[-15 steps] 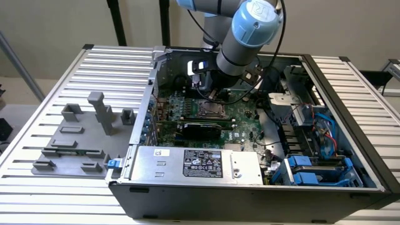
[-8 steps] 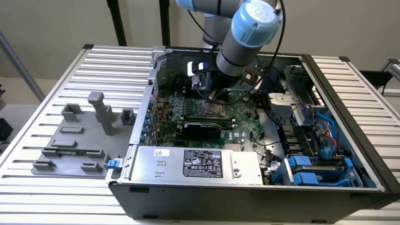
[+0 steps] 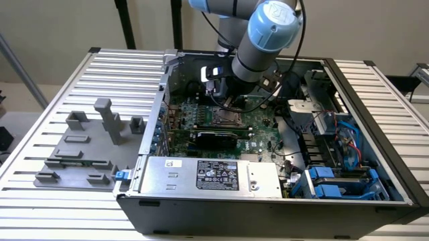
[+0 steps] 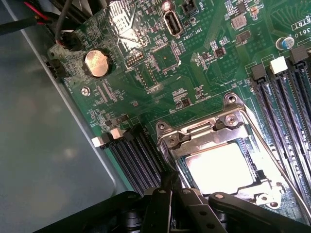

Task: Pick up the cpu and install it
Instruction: 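Close the cpu cover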

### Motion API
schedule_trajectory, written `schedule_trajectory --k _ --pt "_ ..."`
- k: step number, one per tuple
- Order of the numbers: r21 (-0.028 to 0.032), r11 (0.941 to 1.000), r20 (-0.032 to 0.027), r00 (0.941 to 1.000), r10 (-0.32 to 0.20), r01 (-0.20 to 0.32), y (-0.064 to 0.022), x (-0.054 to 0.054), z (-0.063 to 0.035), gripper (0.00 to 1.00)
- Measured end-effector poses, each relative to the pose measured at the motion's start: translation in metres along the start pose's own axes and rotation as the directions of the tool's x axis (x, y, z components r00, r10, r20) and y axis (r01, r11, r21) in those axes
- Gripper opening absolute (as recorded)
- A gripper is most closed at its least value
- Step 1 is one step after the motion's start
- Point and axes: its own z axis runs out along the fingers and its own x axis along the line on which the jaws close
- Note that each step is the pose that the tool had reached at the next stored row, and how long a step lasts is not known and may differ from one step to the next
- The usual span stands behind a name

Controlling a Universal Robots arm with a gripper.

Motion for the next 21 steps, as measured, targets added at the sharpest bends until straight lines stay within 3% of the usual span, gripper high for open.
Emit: schedule_trajectory --k 9,17,21 --pt "0.0006 1.0000 -0.0006 1.0000 0.000 0.000 0.0003 -0.0003 0.0013 0.11" --pt "0.0046 1.0000 -0.0084 1.0000 -0.001 0.001 0.0000 0.0007 0.0019 0.11" --pt "0.0051 1.0000 -0.0093 1.0000 -0.001 0.001 -0.0005 0.0011 0.0007 0.11"
